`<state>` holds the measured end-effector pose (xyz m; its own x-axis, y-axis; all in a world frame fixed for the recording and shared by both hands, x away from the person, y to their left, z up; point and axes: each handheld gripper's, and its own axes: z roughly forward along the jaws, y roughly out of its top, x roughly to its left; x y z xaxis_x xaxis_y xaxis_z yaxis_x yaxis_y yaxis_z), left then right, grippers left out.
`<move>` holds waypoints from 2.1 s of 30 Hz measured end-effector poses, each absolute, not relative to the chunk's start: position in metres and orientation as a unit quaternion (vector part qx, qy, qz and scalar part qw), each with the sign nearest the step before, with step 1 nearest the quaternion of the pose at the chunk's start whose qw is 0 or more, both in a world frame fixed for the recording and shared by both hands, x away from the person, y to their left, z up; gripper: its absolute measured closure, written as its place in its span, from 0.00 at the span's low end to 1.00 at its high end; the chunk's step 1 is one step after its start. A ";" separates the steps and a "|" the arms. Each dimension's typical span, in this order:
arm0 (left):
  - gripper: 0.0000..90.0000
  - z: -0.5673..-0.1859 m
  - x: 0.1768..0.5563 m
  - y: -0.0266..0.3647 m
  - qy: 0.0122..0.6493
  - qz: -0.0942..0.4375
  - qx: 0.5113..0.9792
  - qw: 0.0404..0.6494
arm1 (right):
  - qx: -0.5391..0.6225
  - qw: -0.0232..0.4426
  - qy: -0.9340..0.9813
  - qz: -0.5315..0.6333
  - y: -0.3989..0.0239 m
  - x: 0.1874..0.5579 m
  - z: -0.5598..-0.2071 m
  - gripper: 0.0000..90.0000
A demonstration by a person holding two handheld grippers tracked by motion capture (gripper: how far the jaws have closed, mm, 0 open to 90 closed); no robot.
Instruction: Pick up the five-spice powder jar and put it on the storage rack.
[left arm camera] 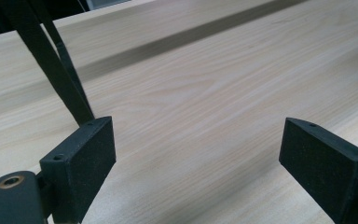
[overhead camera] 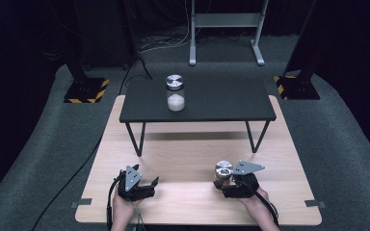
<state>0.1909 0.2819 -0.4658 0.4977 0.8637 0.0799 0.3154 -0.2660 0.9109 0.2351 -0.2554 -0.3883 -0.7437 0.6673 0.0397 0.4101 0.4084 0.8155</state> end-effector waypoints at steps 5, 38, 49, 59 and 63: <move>0.11 -0.466 0.190 0.282 0.396 0.303 0.738 0.455 | 0.322 0.149 0.831 0.429 -0.256 0.241 -0.363 0.34; 0.11 -0.466 0.191 0.281 0.395 0.302 0.740 0.453 | 0.343 0.195 0.808 0.438 -0.260 0.293 -0.224 0.34; 0.11 -0.465 0.191 0.282 0.395 0.301 0.741 0.452 | 0.353 0.193 0.796 0.452 -0.257 0.315 -0.209 0.33; 0.11 -0.465 0.191 0.282 0.395 0.301 0.741 0.452 | 0.369 0.219 0.782 0.451 -0.245 0.326 -0.198 0.34; 0.11 -0.465 0.191 0.282 0.395 0.300 0.741 0.453 | 0.382 0.228 0.776 0.446 -0.241 0.335 -0.199 0.33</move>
<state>0.1913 0.2819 -0.4651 0.5075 0.8573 0.0868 0.3139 -0.2777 0.9079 0.3351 -0.2408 -0.1994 -0.6037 0.7971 -0.0126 0.3908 0.3097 0.8668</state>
